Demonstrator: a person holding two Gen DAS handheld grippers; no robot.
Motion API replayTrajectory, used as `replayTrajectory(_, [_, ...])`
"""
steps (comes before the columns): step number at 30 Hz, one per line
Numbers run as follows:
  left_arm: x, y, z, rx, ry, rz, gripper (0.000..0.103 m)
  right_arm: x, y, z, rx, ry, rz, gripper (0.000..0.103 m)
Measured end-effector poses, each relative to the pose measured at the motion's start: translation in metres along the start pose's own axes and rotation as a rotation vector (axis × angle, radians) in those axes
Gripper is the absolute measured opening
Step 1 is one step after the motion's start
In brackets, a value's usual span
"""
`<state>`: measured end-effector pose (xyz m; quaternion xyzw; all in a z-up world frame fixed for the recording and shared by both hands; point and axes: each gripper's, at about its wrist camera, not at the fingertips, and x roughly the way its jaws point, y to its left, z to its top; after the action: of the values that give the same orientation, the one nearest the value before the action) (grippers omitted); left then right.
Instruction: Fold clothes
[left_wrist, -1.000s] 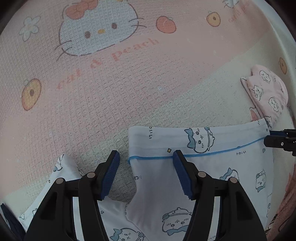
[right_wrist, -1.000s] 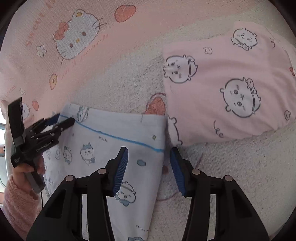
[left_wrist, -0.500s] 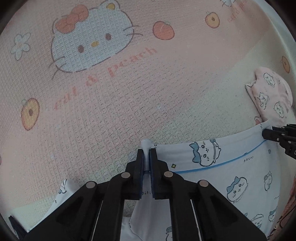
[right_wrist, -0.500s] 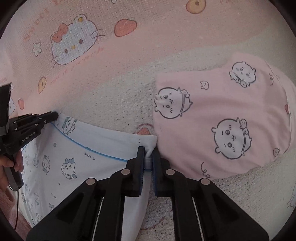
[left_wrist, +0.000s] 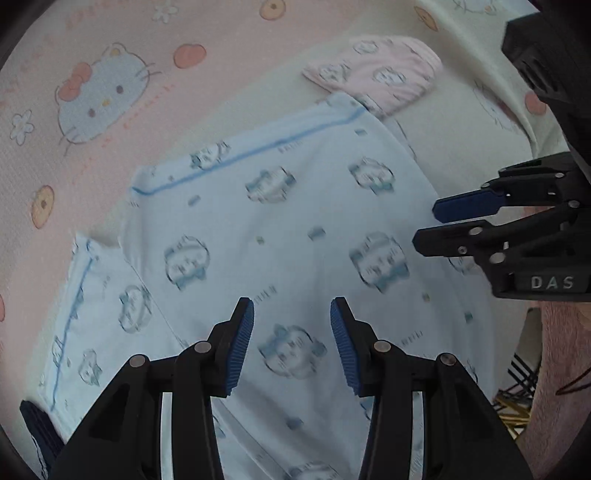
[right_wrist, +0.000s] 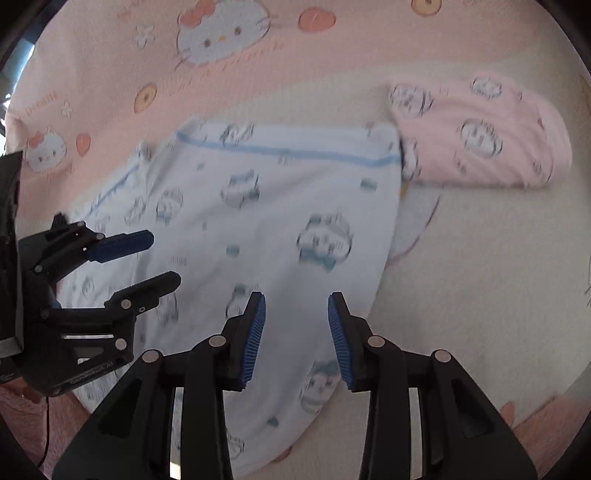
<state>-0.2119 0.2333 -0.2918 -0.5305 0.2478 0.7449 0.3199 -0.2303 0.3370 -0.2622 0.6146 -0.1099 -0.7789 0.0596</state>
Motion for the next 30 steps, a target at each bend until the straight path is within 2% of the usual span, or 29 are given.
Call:
replayTrajectory(2, [0.002,-0.013,-0.022,-0.023,0.03,-0.032,0.045,0.008,0.005,-0.019,-0.01,0.057,-0.003,0.036])
replayTrajectory(4, [0.011,-0.019,-0.04,-0.049,0.07,-0.014,0.045,0.012,0.008,-0.03,-0.03,0.079,-0.004,0.036])
replayTrajectory(7, [-0.001,-0.019,-0.051,-0.1,0.072,0.046,0.047,0.008,0.014,-0.038,-0.119,0.087,-0.106,0.036])
replayTrajectory(9, [-0.024,-0.016,-0.058,-0.146,0.034,0.088,0.047,-0.001,0.009,-0.042,-0.12,0.085,-0.176,0.036])
replayTrajectory(10, [-0.035,-0.014,-0.062,-0.178,0.008,0.064,0.047,-0.008,0.005,-0.045,-0.106,0.065,-0.18,0.036])
replayTrajectory(12, [-0.048,-0.013,-0.071,-0.233,-0.02,0.016,0.047,-0.016,0.001,-0.05,-0.078,0.057,-0.096,0.036])
replayTrajectory(14, [-0.043,-0.014,-0.076,-0.251,-0.006,0.013,0.047,-0.016,0.004,-0.056,-0.084,0.082,-0.018,0.036])
replayTrajectory(17, [-0.034,-0.022,-0.083,-0.261,0.025,0.014,0.047,0.007,0.026,-0.065,-0.237,0.225,-0.016,0.038])
replayTrajectory(20, [-0.035,-0.027,-0.086,-0.253,0.037,0.009,0.047,0.0,0.041,-0.055,-0.396,0.325,-0.068,0.037])
replayTrajectory(23, [-0.035,-0.027,-0.091,-0.26,0.039,0.02,0.047,-0.023,0.054,-0.039,-0.487,0.317,-0.141,0.037])
replayTrajectory(26, [-0.031,-0.019,-0.096,-0.32,0.031,0.008,0.047,-0.027,0.065,-0.038,-0.455,0.3,-0.102,0.037])
replayTrajectory(28, [-0.028,-0.013,-0.101,-0.367,0.01,-0.014,0.047,-0.016,0.069,-0.046,-0.396,0.265,-0.083,0.037])
replayTrajectory(30, [-0.023,-0.008,-0.107,-0.389,0.027,0.006,0.047,0.001,0.067,-0.06,-0.34,0.268,-0.089,0.037])
